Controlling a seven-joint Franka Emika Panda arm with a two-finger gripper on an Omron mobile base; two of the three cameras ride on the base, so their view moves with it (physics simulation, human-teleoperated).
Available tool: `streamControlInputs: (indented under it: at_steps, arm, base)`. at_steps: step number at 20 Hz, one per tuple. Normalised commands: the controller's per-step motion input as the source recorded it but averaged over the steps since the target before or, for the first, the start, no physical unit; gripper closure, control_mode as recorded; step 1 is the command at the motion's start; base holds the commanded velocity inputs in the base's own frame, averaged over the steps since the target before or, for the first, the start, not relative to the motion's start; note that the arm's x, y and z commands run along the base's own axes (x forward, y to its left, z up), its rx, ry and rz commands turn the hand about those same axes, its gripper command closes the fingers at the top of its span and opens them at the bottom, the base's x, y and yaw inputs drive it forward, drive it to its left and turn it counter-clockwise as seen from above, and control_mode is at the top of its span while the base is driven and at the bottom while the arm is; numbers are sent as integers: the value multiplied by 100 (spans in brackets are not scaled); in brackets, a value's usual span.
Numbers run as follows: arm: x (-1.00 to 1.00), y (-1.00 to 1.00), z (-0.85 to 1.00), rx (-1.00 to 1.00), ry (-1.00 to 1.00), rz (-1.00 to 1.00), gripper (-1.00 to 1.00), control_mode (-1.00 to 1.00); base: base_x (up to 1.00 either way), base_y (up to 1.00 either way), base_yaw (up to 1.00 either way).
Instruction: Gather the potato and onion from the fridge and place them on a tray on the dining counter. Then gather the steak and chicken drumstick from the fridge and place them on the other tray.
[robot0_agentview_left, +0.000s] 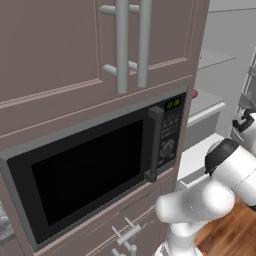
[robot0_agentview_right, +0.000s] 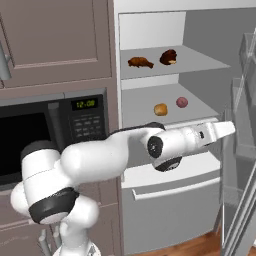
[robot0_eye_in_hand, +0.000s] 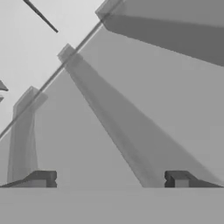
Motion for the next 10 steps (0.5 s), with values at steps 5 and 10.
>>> streamControlInputs:
  at_steps: [5,10]
  arm:
    - [77,-82,9,14,25,11,-100,-100]
    - [48,-58,0,12,10,16,-100,-100]
  base:
    - [0,0,0]
    - [0,0,0]
